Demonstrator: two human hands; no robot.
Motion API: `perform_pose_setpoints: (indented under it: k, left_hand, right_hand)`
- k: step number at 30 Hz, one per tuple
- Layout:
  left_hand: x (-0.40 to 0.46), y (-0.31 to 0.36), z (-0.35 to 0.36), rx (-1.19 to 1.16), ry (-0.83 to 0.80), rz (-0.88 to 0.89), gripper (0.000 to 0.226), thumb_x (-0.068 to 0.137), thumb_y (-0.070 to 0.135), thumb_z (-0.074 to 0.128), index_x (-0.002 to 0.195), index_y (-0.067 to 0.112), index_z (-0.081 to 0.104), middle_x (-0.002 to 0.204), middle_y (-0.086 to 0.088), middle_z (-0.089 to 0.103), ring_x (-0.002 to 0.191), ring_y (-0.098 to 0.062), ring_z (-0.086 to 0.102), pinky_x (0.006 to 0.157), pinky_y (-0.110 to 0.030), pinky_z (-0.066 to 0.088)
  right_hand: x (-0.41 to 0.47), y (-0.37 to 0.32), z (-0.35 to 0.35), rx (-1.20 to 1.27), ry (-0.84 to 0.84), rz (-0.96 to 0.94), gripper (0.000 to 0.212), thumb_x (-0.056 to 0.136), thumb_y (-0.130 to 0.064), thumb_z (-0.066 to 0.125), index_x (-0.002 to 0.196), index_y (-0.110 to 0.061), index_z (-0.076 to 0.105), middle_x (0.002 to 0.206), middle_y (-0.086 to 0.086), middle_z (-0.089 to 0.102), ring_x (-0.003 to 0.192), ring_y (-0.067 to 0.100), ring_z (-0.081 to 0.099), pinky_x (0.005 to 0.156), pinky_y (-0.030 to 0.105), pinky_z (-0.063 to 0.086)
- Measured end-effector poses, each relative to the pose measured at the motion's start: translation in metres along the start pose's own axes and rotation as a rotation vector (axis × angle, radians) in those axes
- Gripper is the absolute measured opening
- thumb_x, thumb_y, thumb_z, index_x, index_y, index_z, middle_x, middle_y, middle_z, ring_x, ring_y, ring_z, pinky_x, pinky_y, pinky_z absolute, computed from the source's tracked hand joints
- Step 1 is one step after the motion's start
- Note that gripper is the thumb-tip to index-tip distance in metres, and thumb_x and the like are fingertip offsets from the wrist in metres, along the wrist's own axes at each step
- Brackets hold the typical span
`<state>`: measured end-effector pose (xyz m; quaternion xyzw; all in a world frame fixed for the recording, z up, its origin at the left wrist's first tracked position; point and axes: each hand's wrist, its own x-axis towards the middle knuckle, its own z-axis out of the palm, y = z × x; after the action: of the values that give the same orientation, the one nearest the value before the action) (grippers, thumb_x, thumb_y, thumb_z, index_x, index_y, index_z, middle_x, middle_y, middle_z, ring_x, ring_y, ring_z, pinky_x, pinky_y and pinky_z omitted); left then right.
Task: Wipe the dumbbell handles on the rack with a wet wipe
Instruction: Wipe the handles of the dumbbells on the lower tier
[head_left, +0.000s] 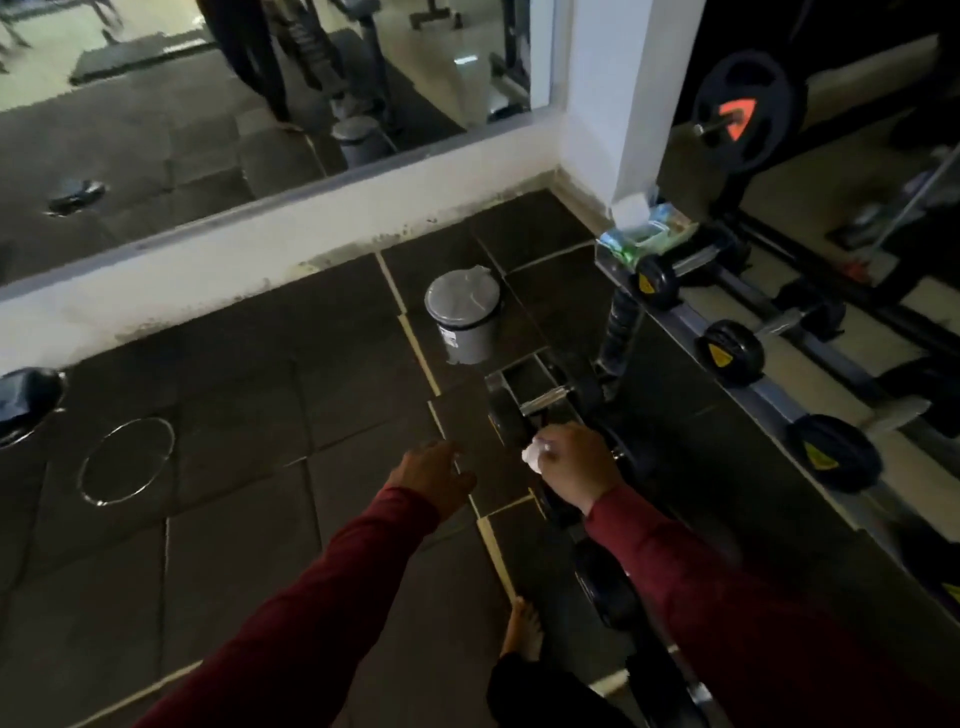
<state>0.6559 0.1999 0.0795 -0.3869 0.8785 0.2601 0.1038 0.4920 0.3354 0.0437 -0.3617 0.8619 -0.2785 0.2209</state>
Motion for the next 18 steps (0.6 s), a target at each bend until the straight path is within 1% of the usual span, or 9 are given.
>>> perform_pose_setpoints:
  k: [2,5,8,11,13,15,17,18]
  left_hand:
    - [0.052,0.002,-0.008,0.017,-0.056,0.004,0.037,0.087,0.038,0.056,0.119,0.022,0.063,0.123,-0.004,0.064,0.114,-0.024,0.060,0.095,-0.038,0.049]
    - [0.121,0.012,-0.017,0.038,-0.132,0.048,0.031,0.089,0.033,0.053,0.114,0.018,0.066,0.118,-0.006,0.067,0.110,-0.027,0.062,0.093,-0.038,0.051]
    - [0.185,0.019,-0.020,0.066,-0.202,0.099,0.031,0.090,0.030,0.058,0.115,0.013,0.066,0.119,-0.010,0.066,0.114,-0.029,0.060,0.095,-0.034,0.047]
    - [0.259,0.011,-0.011,0.093,-0.340,0.097,0.031,0.090,0.030,0.060,0.117,0.015,0.066,0.122,-0.009,0.066,0.115,-0.026,0.059,0.096,-0.030,0.045]
    - [0.309,0.003,-0.003,0.116,-0.417,0.099,0.034,0.090,0.032,0.058,0.119,0.015,0.065,0.123,-0.008,0.066,0.117,-0.026,0.059,0.096,-0.030,0.046]
    - [0.355,-0.003,0.002,0.140,-0.486,0.102,0.035,0.091,0.031,0.057,0.120,0.012,0.064,0.124,-0.009,0.065,0.117,-0.027,0.058,0.096,-0.031,0.047]
    - [0.398,-0.010,0.015,0.181,-0.541,0.123,0.032,0.092,0.026,0.055,0.118,0.010,0.064,0.123,-0.012,0.064,0.119,-0.030,0.057,0.094,-0.032,0.045]
    - [0.417,-0.013,0.024,0.206,-0.576,0.145,0.033,0.093,0.025,0.054,0.119,0.009,0.064,0.126,-0.013,0.062,0.121,-0.031,0.055,0.096,-0.032,0.044]
  right_hand:
    - [0.036,0.004,0.000,0.075,0.019,0.128,0.017,0.083,-0.016,0.059,0.086,-0.015,0.075,0.091,0.003,0.073,0.088,0.020,0.065,0.072,0.027,0.049]
    - [0.083,0.012,0.002,0.152,0.110,0.278,0.014,0.084,-0.018,0.060,0.086,-0.014,0.073,0.088,0.006,0.073,0.087,0.025,0.066,0.071,0.029,0.047]
    - [0.130,0.023,0.013,0.188,0.157,0.413,0.015,0.086,-0.023,0.063,0.091,-0.016,0.074,0.094,0.006,0.075,0.093,0.027,0.068,0.079,0.032,0.052]
    - [0.177,0.037,0.030,0.204,0.155,0.546,0.017,0.089,-0.027,0.062,0.095,-0.017,0.074,0.100,0.008,0.074,0.098,0.028,0.067,0.085,0.034,0.051]
    - [0.208,0.049,0.046,0.227,0.186,0.646,0.015,0.089,-0.029,0.065,0.090,-0.016,0.072,0.093,0.007,0.074,0.092,0.027,0.068,0.081,0.032,0.052]
    - [0.236,0.061,0.066,0.269,0.209,0.750,0.013,0.086,-0.029,0.069,0.081,-0.017,0.070,0.083,0.004,0.072,0.084,0.024,0.067,0.072,0.029,0.050]
    - [0.263,0.070,0.090,0.306,0.239,0.863,0.004,0.083,-0.023,0.070,0.080,-0.020,0.070,0.082,0.002,0.069,0.079,0.018,0.064,0.067,0.023,0.041]
    - [0.275,0.074,0.102,0.324,0.266,0.897,0.003,0.082,-0.021,0.069,0.083,-0.022,0.072,0.085,0.001,0.069,0.079,0.014,0.062,0.068,0.021,0.041]
